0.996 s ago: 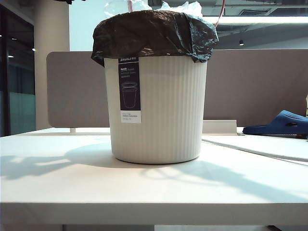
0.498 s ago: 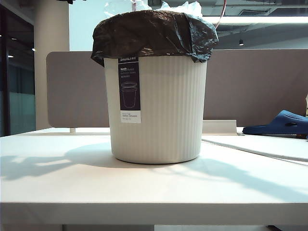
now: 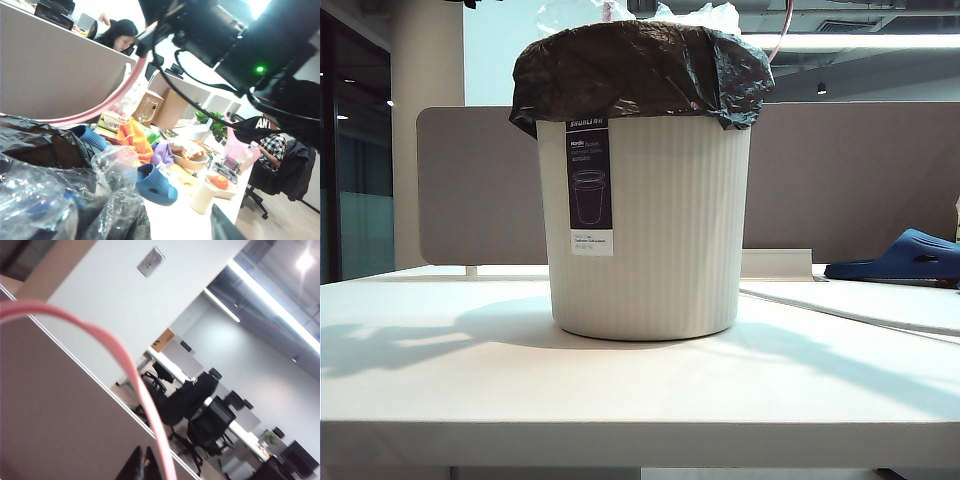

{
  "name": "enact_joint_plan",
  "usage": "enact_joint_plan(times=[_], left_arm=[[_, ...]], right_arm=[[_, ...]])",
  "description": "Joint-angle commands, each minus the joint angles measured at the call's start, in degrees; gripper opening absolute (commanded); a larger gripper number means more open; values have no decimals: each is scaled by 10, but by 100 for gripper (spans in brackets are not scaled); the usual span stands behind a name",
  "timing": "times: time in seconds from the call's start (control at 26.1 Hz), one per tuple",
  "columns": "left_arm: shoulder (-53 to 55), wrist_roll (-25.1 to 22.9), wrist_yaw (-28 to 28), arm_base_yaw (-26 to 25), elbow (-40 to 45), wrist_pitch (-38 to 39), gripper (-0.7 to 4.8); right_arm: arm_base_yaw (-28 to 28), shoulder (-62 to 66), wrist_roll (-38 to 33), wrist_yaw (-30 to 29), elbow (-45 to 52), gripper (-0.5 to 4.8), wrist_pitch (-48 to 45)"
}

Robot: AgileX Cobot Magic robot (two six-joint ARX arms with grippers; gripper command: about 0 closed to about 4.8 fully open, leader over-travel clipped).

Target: Open the ring lid of the trash can, pull out the black garbage bag inside, and place it on the table.

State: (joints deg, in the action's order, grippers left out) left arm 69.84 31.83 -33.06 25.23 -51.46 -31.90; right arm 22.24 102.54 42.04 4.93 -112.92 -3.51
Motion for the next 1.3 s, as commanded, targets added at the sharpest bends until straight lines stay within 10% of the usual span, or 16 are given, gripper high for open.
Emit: enact_joint_plan(times=[0.04, 0.8, 1.3], left_arm=[[-2, 0, -7, 0, -3, -3, 341], [-2, -3, -7, 0, -3, 1, 341], [-4, -30, -61, -35, -3, 10, 341]], right_arm=[[-12, 0, -4, 0, -4, -1, -6], [-34, -1, -39, 2, -4, -1, 11], [-33, -67, -134, -26, -4, -1, 177]])
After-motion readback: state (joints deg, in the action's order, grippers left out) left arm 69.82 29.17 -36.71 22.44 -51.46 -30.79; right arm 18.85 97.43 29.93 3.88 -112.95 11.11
